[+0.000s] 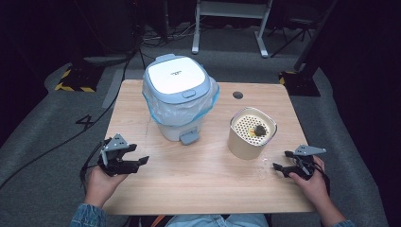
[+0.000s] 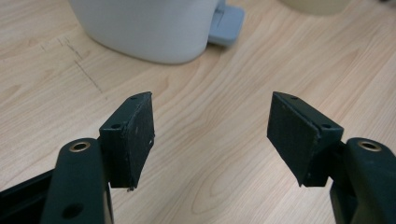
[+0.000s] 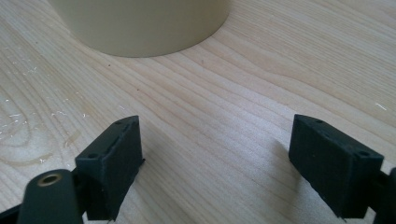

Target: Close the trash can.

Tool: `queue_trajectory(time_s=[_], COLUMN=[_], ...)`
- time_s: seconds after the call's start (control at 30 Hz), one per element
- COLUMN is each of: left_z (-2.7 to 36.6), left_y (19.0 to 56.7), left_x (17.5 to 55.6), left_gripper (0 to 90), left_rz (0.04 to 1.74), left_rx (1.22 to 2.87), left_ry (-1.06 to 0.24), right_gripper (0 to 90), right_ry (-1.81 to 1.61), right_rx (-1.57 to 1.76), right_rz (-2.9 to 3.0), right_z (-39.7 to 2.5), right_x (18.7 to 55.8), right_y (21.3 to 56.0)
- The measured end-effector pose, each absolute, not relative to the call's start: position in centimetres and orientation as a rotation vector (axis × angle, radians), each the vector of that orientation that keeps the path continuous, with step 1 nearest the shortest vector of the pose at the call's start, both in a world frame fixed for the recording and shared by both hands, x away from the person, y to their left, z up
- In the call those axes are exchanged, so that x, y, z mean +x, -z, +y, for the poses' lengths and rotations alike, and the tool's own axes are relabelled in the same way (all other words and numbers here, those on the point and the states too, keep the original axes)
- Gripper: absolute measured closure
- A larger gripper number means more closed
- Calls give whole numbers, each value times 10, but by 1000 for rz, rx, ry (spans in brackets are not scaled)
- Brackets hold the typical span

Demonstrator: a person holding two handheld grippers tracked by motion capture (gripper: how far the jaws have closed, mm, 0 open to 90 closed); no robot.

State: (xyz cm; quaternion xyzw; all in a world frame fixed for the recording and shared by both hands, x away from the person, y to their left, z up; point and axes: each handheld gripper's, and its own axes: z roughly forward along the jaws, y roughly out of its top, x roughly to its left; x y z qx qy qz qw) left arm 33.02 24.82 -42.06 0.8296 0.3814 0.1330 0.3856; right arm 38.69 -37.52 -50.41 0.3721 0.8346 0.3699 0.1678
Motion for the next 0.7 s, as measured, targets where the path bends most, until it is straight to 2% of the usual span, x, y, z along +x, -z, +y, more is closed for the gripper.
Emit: queue_trajectory(time_s=[0.23, 0.7], left_z=[248, 256], left_y=[439, 472], left_x=[333, 344], left_gripper=[319, 286], left_rz=[998, 1080], left_rx=[2211, 2266], left_ry=[-283, -222], right_gripper=[175, 175], right_ry=[-1052, -1052], right_rx=[1058, 1058], right_rz=[2374, 2374], right_z=[-375, -375], right_x=[387, 387], right_y=[504, 504])
